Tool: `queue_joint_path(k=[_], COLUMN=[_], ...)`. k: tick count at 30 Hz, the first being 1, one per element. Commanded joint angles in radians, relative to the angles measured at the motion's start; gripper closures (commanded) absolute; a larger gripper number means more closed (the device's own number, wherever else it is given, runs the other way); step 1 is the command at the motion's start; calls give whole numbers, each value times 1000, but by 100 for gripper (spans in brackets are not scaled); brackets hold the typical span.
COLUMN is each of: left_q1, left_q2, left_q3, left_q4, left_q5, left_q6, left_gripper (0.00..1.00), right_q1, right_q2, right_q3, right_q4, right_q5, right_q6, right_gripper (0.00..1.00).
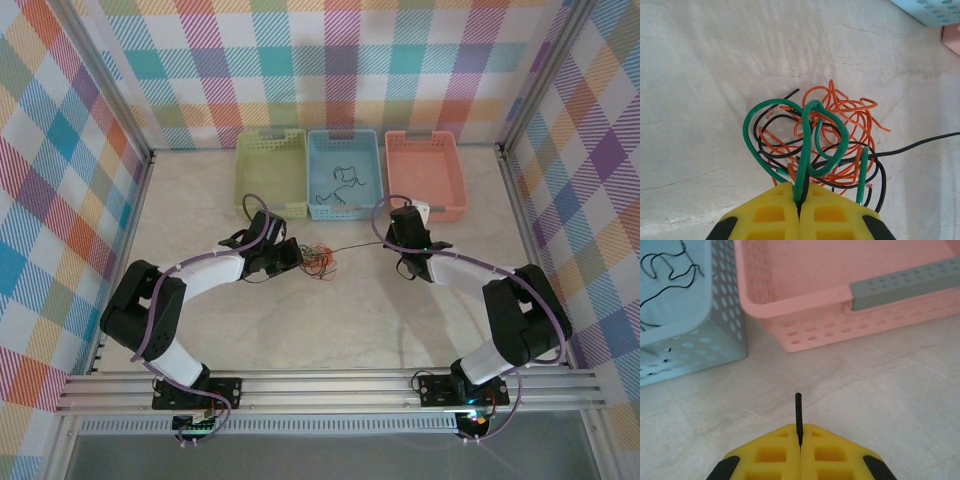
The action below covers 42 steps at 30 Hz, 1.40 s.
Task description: Untangle the cables
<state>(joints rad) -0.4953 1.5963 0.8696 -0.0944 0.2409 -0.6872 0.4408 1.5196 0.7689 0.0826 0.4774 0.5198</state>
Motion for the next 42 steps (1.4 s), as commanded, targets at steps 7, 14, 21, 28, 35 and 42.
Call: queue_joint_path(k=[7, 14, 21, 28, 35, 42], left_q1=[8, 8, 8, 8, 8, 8], left_q2=[1, 5, 22, 28, 32, 17], left_q3=[11, 15, 28, 34, 34, 11], left_q4=[-37, -30, -39, -40, -38, 23], left_q5=[-37, -23, -12, -6, 1, 25], left_q6=[12, 18, 20, 23, 26, 22], left_gripper=[100, 100, 97, 77, 60, 37], right_q1=[-71, -71, -72, -71, -71, -70], right_q2=[-52, -34, 18, 40, 46, 63], right_q3=[-51, -39, -5, 13, 17, 24], right_q4=[-26, -4, 2, -5, 3, 35], right_q5=[103, 35, -69, -111, -136, -220], right_q6=[103, 76, 44, 37, 27, -2], right_gripper=[100, 100, 100, 100, 100, 100])
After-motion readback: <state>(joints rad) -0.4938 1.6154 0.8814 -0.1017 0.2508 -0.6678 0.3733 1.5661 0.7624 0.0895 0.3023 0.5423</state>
